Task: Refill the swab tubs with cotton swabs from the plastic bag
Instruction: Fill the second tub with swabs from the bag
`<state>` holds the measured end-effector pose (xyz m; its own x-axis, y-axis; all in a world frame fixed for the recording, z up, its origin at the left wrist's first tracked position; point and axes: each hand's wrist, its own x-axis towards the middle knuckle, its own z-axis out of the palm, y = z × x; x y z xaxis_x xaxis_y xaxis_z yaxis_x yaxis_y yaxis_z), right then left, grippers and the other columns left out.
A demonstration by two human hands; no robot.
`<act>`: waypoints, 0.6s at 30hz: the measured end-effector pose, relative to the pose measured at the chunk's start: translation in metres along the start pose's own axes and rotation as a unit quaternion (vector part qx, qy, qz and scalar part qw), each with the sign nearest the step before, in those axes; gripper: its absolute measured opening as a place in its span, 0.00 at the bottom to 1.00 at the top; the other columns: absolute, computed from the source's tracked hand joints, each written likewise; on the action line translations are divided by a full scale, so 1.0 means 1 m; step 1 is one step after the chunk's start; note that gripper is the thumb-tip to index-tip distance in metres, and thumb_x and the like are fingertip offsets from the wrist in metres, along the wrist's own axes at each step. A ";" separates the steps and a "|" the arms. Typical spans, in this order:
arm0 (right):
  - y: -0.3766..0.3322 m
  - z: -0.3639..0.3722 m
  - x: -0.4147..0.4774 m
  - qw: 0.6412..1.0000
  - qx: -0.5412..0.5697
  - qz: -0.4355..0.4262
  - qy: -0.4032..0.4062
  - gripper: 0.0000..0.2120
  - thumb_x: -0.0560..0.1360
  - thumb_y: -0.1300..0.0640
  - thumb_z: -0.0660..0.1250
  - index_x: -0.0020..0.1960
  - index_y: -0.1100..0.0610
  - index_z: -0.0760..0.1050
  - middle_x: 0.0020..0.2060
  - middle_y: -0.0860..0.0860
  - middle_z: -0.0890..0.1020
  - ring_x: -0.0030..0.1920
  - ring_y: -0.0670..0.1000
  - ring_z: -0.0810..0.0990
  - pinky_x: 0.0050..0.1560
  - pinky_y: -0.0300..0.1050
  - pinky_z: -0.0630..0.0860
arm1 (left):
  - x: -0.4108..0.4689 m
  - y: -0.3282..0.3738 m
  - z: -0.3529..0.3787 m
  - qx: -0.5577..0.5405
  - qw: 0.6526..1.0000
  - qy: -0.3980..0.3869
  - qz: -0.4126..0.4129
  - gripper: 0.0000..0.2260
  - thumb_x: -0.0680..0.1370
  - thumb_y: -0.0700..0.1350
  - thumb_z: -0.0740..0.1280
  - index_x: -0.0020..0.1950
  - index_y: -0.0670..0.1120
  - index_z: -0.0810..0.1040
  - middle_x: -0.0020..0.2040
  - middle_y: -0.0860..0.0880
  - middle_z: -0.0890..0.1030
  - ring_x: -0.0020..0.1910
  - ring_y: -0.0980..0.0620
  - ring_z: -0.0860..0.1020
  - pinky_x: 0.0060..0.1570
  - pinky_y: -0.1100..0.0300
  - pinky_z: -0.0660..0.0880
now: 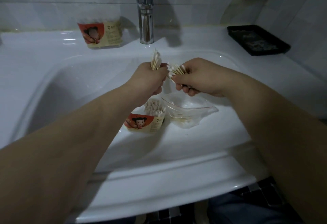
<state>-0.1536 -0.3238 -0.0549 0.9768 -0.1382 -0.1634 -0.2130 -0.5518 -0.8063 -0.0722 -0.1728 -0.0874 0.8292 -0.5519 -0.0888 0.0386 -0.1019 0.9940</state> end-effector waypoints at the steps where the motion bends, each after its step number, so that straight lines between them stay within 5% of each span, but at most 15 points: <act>1: 0.000 0.000 0.000 1.000 0.000 -0.001 0.002 0.07 0.82 0.58 0.66 0.50 0.60 0.80 0.37 0.52 0.83 0.33 0.45 0.78 0.36 0.40 0.77 | 0.000 0.000 0.000 -0.015 1.000 0.000 -0.011 0.10 0.82 0.40 0.63 0.40 0.45 0.72 0.31 0.48 0.66 0.26 0.53 0.60 0.25 0.62 0.57; 5: -0.001 0.001 0.000 1.000 0.000 -0.001 0.003 0.06 0.82 0.59 0.66 0.47 0.58 0.79 0.38 0.53 0.84 0.33 0.46 0.78 0.36 0.41 0.78 | -0.002 0.003 0.003 -0.040 0.998 0.014 -0.047 0.12 0.84 0.48 0.64 0.41 0.45 0.73 0.33 0.48 0.69 0.28 0.53 0.63 0.27 0.62 0.60; 10: 0.000 0.001 0.003 1.000 0.018 0.003 0.013 0.06 0.82 0.58 0.66 0.50 0.60 0.80 0.37 0.53 0.84 0.34 0.47 0.79 0.35 0.41 0.77 | 0.001 0.001 0.004 -0.006 0.997 0.066 -0.040 0.12 0.85 0.48 0.59 0.49 0.47 0.80 0.40 0.50 0.78 0.39 0.52 0.76 0.42 0.57 0.74; 14: 0.001 0.001 0.003 0.998 0.048 -0.008 0.034 0.05 0.83 0.59 0.65 0.53 0.59 0.79 0.41 0.55 0.86 0.34 0.47 0.79 0.34 0.41 0.77 | 0.002 0.003 0.002 -0.048 0.996 0.061 -0.034 0.11 0.84 0.47 0.61 0.55 0.44 0.81 0.33 0.52 0.70 0.26 0.55 0.69 0.32 0.59 0.71; 18: 0.001 0.001 0.003 0.993 0.096 -0.042 0.060 0.07 0.81 0.64 0.64 0.56 0.57 0.79 0.40 0.56 0.86 0.35 0.49 0.79 0.35 0.43 0.77 | -0.003 0.005 0.006 -0.021 0.998 0.032 -0.048 0.19 0.79 0.57 0.69 0.56 0.41 0.82 0.34 0.51 0.67 0.27 0.54 0.65 0.29 0.59 0.68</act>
<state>-0.1506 -0.3241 -0.0567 0.9790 -0.2015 -0.0306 -0.1107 -0.3997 -0.9100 -0.0776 -0.1768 -0.0827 0.8544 -0.4874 -0.1803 0.1410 -0.1167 0.9831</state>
